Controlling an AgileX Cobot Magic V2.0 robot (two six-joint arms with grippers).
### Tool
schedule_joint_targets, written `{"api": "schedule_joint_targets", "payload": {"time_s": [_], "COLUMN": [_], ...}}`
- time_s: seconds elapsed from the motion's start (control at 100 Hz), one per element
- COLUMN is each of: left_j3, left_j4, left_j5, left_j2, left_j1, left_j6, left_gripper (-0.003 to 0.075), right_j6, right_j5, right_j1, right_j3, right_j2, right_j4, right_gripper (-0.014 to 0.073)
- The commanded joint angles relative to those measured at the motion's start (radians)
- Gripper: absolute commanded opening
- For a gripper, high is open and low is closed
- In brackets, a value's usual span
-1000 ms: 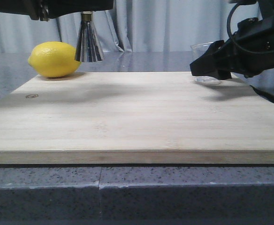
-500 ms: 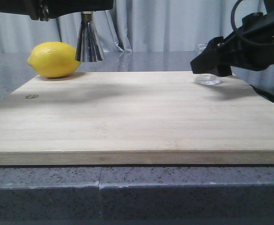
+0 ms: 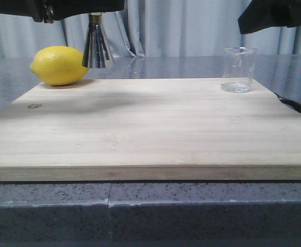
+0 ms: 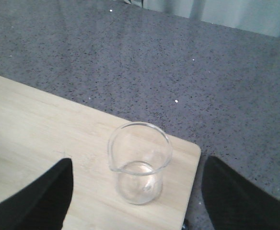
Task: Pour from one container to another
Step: 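Open the right gripper and withdraw it from the beaker, then lower the filled jigger onto the board with the left gripper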
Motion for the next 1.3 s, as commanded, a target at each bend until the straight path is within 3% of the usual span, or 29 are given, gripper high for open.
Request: {"api": "schedule_joint_targets", "payload": {"time_s": [0.0, 0.51, 1.29], "left_j3": [-0.032, -0.032, -0.032], "left_j4": [-0.092, -0.092, -0.092], "left_j5": [0.098, 0.098, 0.074], "left_j2": [-0.046, -0.046, -0.046], "left_j1": [-0.008, -0.008, -0.008], "left_j6": [-0.008, -0.008, -0.008], "left_gripper": [0.026, 0.026, 0.026], "right_j6": [0.009, 0.009, 0.009], "right_j5": [0.047, 0.298, 0.31], "right_j1": [0.041, 0.104, 0.104], "right_j3": [-0.021, -0.019, -0.019], "right_j2": [-0.076, -0.303, -0.305], "right_j4": [0.007, 0.057, 0.053], "right_gripper": [0.0502, 0.0502, 0.0502]}}
